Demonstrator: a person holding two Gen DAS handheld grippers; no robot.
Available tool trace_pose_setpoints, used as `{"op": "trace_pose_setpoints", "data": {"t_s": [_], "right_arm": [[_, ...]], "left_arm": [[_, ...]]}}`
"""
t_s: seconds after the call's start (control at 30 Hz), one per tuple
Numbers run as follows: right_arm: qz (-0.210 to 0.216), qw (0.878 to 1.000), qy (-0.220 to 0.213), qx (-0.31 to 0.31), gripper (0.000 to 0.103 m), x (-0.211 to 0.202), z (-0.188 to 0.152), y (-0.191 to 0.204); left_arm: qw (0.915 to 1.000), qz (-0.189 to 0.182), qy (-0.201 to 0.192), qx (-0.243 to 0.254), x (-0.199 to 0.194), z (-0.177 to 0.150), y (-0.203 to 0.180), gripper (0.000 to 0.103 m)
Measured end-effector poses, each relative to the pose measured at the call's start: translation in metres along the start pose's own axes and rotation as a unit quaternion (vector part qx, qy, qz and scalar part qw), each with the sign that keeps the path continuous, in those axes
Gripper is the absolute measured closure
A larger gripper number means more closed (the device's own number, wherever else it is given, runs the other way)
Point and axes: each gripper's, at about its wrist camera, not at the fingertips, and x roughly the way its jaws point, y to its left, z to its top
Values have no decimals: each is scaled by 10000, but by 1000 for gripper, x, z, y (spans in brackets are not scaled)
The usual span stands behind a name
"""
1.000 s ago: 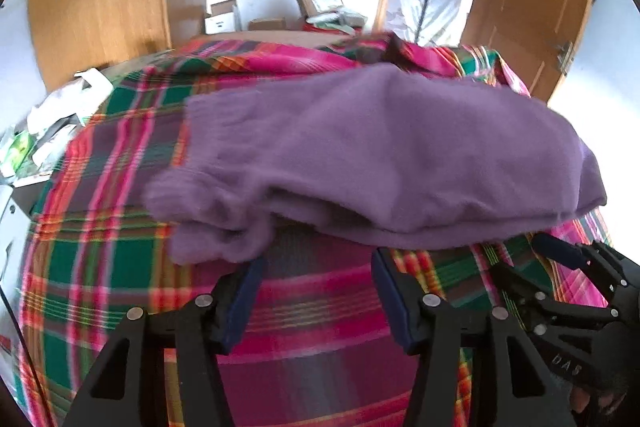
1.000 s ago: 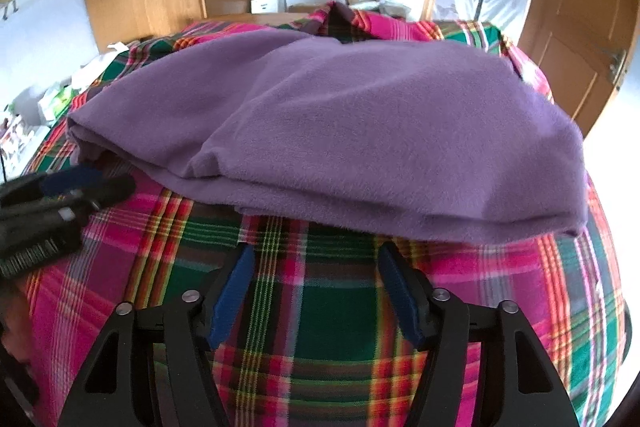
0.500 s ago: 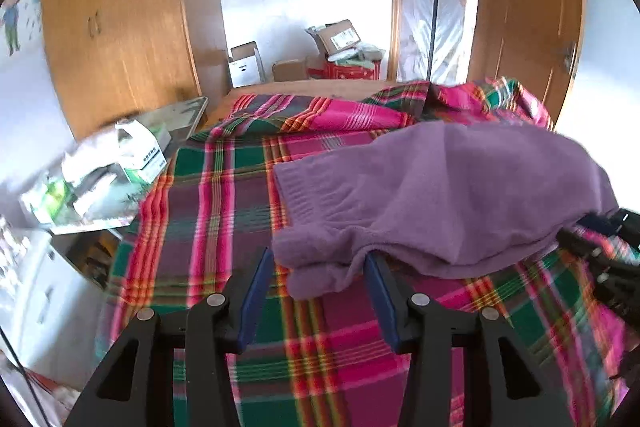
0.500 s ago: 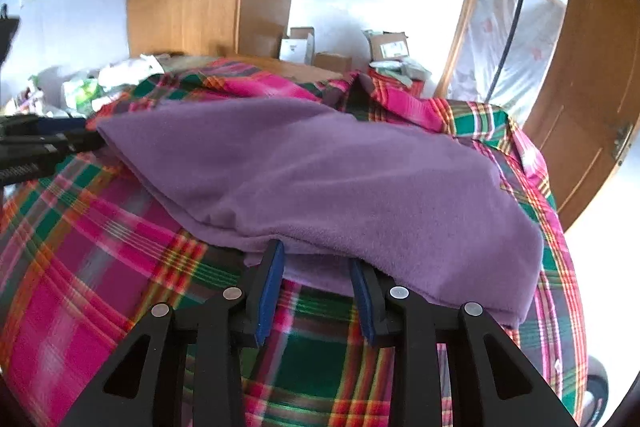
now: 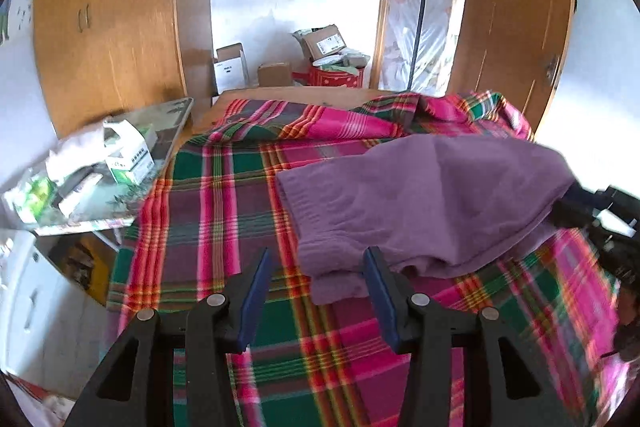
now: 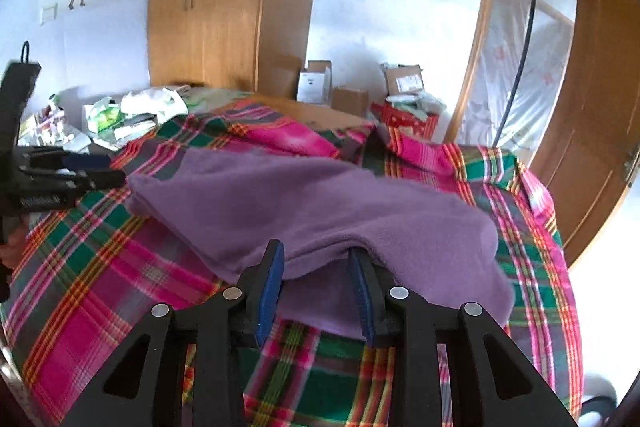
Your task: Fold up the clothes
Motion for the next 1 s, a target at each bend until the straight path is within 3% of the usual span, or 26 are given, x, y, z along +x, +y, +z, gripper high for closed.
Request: {"op": "trace_pose_setpoints", "data": {"t_s": [0.1, 0.2, 0.47, 0.6, 0.7, 0.8, 0.93, 1.0], "right_arm": [[139, 9998, 34, 112, 68, -6, 0, -5], [-246, 9993, 267, 73, 68, -9, -2, -9], [-323, 9989, 319, 156, 68, -19, -2, -19], [-260, 9996, 74, 125, 68, -27, 7, -18], [-94, 9997, 132, -168, 68, -14, 12, -12], [139, 9960, 496, -727, 68, 12, 12, -3], [235, 9847, 787, -1535, 68, 36, 7, 10], [312, 9824, 869, -1625, 68, 40, 4, 12]], "left_arm": [[9994, -7, 30, 339, 6, -2, -6, 54], [9961, 142, 78, 872, 12, -5, -15, 54], [9825, 318, 152, 1829, 34, -7, -32, 54], [9809, 267, 193, 1917, 43, -5, -34, 54], [9839, 221, 134, 1766, 42, 0, -29, 64], [9867, 176, 75, 1615, 41, 5, -24, 75], [9899, 115, -5, 1413, 40, 13, -17, 77], [9913, 85, -44, 1311, 39, 16, -14, 77]]}}
